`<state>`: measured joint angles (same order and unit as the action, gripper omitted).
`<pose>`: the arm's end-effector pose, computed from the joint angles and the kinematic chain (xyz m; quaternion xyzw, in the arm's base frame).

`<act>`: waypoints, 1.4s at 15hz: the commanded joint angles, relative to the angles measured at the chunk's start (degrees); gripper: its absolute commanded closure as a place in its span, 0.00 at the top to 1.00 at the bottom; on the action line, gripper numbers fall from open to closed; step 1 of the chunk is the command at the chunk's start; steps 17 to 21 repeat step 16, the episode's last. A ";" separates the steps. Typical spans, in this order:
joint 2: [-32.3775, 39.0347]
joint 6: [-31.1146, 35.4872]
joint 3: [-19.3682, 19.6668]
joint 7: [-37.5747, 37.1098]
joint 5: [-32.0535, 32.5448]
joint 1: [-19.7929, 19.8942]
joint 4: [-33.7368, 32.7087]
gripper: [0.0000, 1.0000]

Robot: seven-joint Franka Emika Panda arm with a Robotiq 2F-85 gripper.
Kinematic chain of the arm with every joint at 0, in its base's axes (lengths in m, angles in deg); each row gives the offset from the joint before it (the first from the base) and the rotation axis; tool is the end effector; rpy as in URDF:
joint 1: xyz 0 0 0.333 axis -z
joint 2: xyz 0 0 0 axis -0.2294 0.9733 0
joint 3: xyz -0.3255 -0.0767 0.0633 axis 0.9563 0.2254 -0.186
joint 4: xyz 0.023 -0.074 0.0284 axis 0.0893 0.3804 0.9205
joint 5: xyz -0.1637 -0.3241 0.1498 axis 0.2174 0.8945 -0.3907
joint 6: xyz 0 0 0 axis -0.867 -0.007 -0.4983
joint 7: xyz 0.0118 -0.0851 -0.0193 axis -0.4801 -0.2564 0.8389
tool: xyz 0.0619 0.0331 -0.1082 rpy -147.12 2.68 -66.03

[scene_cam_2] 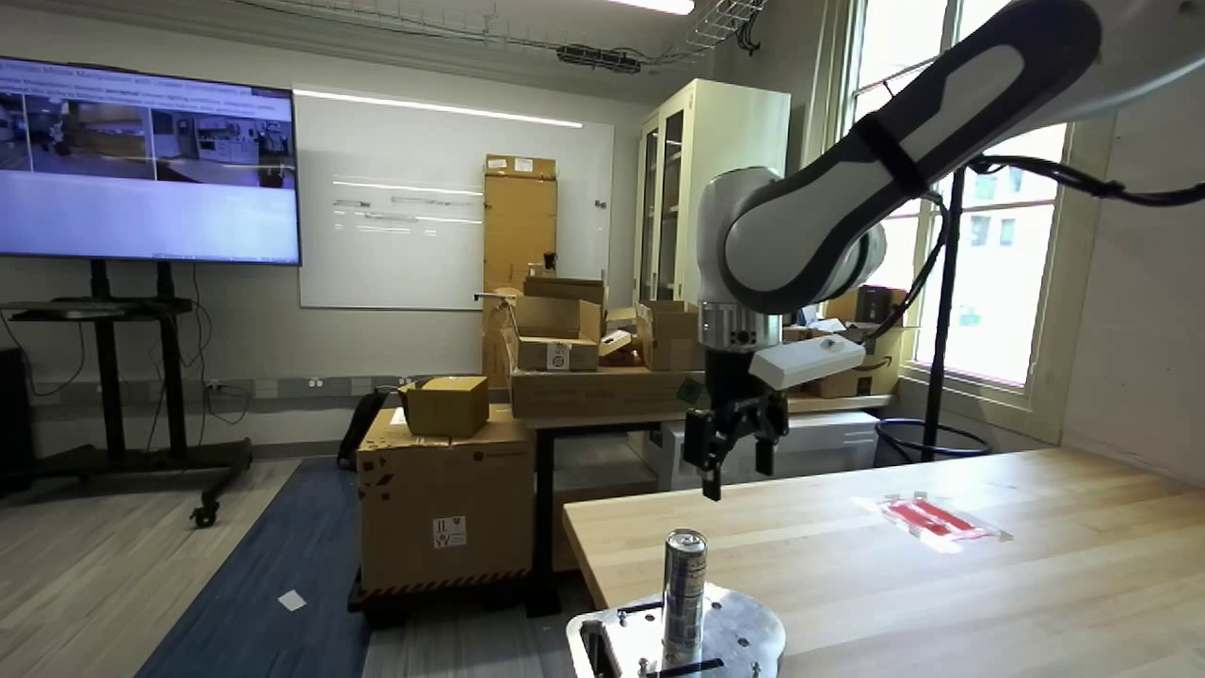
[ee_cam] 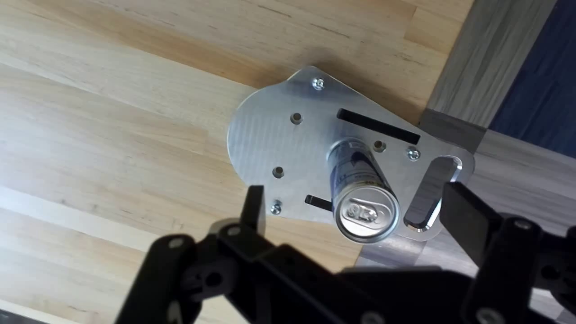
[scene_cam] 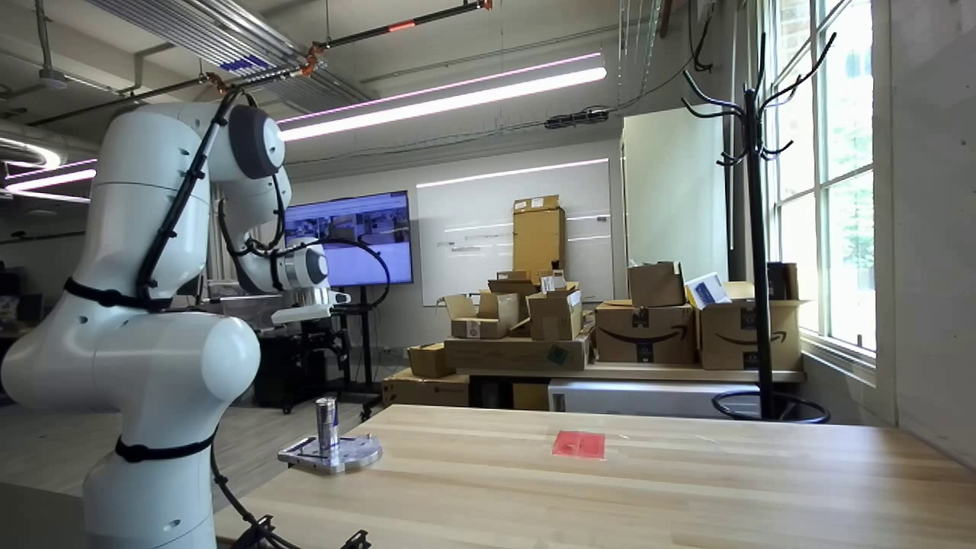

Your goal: Put the can on the metal object

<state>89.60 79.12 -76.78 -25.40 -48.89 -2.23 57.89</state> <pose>0.5343 0.2149 0.3427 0.9815 0.1849 -0.0011 0.0486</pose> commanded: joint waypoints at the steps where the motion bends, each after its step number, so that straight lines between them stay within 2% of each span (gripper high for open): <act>1: -8.51 1.09 0.80 -2.83 -0.30 3.11 8.31 1.00; 11: -18.41 2.72 3.42 -2.68 -1.17 9.44 19.18 1.00; 12: -18.81 2.61 3.51 -2.61 -1.22 9.79 19.68 1.00; 13: -16.21 1.52 3.02 -1.70 -0.52 9.53 17.21 1.00; 21: -17.18 1.77 3.24 -1.68 -0.63 9.91 18.38 1.00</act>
